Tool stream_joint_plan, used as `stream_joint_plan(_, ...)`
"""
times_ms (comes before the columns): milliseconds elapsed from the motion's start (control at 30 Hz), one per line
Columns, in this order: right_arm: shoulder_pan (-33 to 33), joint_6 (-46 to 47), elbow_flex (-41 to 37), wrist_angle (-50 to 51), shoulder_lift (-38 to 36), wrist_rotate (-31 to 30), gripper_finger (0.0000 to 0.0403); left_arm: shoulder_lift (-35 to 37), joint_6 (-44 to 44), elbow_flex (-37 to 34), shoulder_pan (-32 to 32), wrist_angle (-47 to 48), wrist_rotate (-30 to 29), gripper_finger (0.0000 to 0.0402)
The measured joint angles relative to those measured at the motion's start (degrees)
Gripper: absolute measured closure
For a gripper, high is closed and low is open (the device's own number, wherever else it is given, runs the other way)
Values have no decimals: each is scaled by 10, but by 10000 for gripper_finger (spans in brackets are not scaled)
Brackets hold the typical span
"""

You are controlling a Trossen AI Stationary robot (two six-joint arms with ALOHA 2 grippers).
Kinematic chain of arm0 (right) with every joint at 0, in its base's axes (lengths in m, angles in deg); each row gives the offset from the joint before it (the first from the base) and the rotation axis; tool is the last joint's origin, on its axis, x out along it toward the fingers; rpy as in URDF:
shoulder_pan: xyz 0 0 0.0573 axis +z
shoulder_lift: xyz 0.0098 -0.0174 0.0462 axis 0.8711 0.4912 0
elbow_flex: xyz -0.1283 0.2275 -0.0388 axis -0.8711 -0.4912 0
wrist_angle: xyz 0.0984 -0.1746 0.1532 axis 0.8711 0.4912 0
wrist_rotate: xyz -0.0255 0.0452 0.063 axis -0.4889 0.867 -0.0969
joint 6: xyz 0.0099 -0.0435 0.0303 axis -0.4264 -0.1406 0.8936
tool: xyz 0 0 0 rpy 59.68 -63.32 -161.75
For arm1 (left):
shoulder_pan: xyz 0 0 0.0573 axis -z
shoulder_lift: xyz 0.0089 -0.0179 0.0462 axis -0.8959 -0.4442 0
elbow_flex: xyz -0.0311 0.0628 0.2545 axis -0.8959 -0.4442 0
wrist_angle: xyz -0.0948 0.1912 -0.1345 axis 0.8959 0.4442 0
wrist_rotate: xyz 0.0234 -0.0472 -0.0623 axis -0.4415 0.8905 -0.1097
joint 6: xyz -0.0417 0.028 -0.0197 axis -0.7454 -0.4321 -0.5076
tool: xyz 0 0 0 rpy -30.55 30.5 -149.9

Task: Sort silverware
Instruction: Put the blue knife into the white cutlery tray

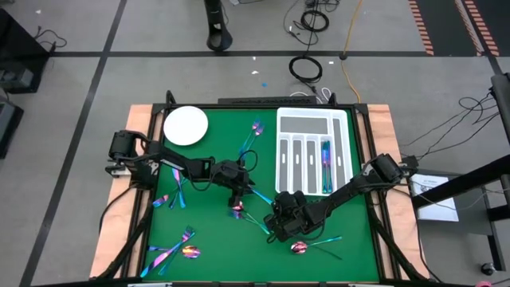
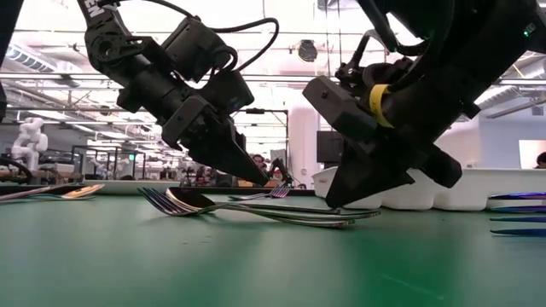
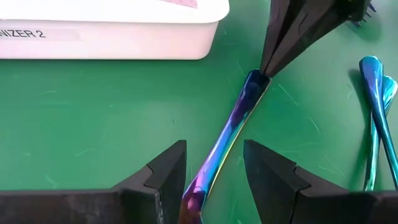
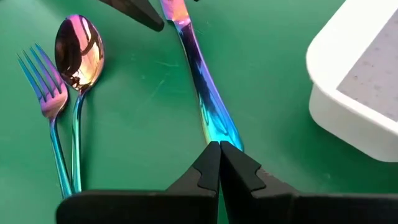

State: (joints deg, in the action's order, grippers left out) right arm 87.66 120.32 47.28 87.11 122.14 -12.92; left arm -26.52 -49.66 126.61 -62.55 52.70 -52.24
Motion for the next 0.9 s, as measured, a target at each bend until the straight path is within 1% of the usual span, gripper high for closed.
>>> stream_joint_plan(300,0,9,1,16,-1,21,403,0,9,0,0,2,3,240)
stream_joint_plan(600,8,13,1,31,-1,25,403,0,13,0,0,2,8,240)
stream_joint_plan(767,10,15,1,38,-1,25,403,0,14,0,0,3,34,240)
stream_joint_plan(900,10,15,0,38,-1,26,403,0,18,0,0,9,35,240)
